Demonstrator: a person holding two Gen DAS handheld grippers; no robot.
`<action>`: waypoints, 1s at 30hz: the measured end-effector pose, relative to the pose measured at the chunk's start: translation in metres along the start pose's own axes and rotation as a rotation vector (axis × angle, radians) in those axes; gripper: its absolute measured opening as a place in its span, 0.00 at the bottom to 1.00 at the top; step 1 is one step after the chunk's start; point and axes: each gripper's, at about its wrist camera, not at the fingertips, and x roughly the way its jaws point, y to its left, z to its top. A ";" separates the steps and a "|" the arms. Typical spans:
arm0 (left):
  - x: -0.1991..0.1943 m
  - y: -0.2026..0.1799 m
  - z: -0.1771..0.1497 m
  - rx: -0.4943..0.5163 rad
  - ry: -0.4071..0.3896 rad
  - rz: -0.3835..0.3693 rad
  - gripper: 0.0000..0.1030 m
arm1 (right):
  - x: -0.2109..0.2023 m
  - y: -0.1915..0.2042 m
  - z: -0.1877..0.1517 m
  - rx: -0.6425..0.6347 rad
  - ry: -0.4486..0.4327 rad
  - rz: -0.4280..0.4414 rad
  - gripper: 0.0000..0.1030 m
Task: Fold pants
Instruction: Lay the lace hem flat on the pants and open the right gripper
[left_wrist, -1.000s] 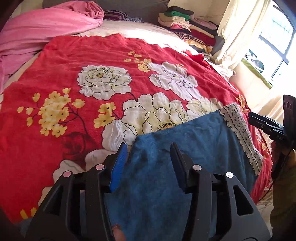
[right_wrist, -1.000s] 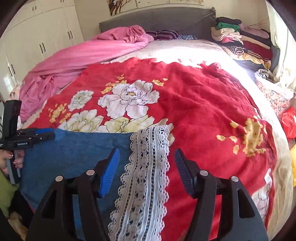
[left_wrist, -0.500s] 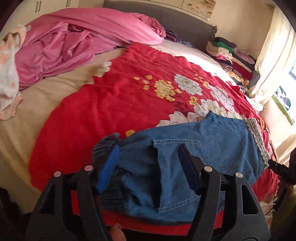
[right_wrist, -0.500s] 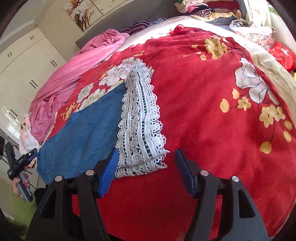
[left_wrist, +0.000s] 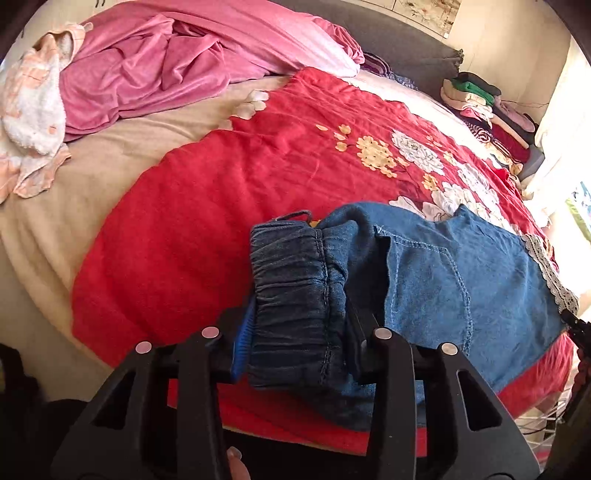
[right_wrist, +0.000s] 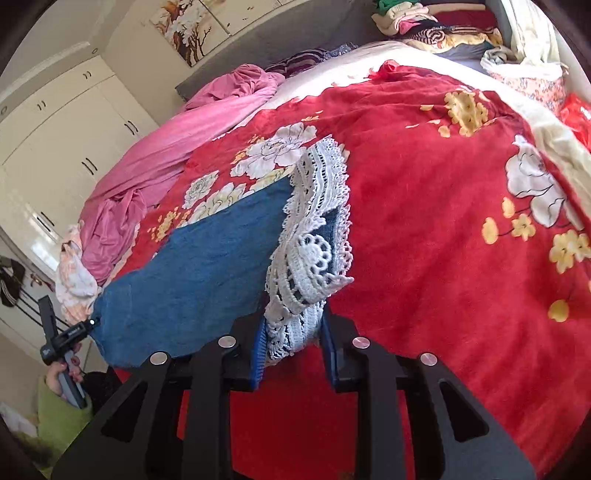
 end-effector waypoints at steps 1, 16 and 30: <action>0.002 0.001 -0.001 0.000 0.007 -0.004 0.31 | 0.001 -0.002 -0.002 -0.008 0.012 -0.014 0.23; -0.050 -0.031 0.023 0.110 -0.114 0.018 0.52 | -0.024 -0.012 -0.016 0.018 -0.048 -0.093 0.57; 0.000 -0.223 0.069 0.482 -0.093 -0.189 0.62 | -0.018 -0.011 -0.022 0.022 -0.058 -0.064 0.67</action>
